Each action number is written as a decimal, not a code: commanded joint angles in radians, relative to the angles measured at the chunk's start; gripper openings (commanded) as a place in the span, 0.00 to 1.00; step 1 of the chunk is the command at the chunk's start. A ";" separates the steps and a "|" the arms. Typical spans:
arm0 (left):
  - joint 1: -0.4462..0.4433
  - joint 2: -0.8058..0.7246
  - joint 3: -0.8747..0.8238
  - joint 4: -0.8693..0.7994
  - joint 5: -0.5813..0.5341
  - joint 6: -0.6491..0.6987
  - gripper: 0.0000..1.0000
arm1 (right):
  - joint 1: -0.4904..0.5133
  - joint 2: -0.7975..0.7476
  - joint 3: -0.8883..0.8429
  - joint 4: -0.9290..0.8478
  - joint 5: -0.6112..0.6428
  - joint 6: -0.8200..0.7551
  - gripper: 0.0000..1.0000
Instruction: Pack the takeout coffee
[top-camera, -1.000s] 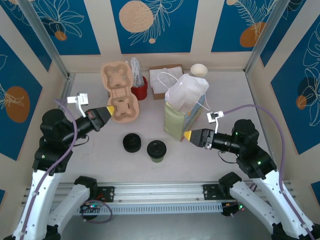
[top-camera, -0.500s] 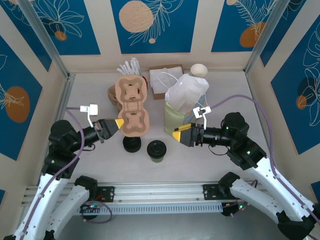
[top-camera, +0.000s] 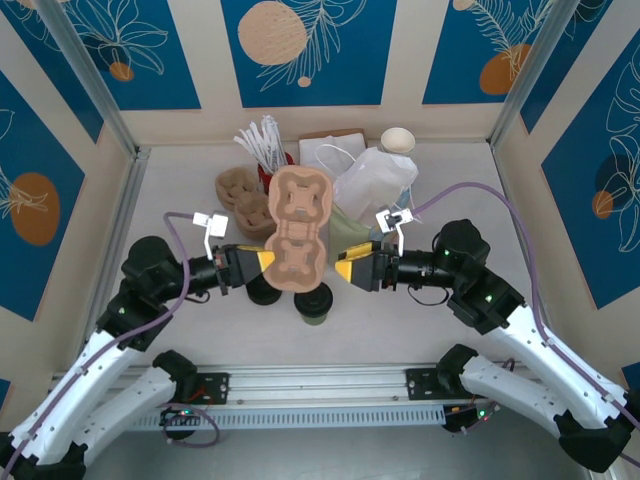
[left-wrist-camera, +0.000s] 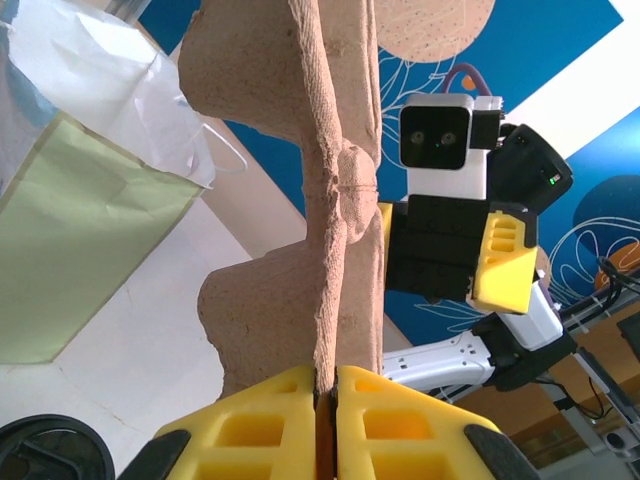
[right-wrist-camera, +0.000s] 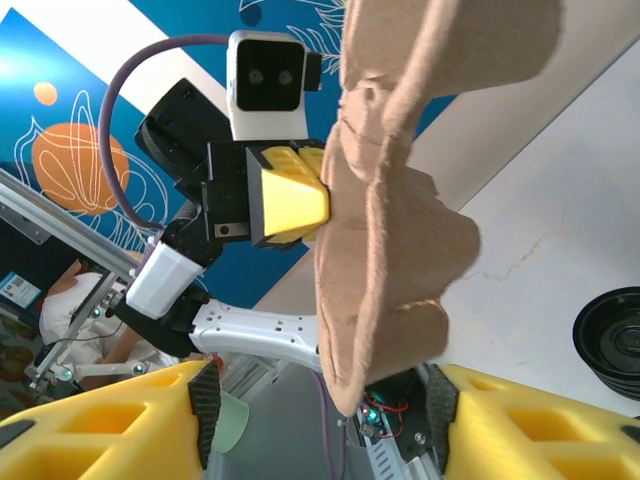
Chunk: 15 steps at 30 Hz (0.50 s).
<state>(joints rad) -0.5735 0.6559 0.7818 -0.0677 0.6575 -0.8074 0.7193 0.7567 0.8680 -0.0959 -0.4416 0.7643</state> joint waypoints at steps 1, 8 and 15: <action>-0.032 0.010 0.015 0.058 -0.041 0.032 0.09 | 0.019 0.000 0.016 0.020 0.018 -0.020 0.56; -0.087 0.032 0.028 0.068 -0.069 0.039 0.09 | 0.037 -0.003 0.003 0.010 0.042 -0.023 0.55; -0.114 0.040 0.034 0.070 -0.090 0.045 0.09 | 0.052 -0.017 0.002 -0.036 0.082 -0.046 0.55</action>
<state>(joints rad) -0.6689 0.6922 0.7822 -0.0429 0.5785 -0.7826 0.7605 0.7551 0.8680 -0.1101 -0.3908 0.7532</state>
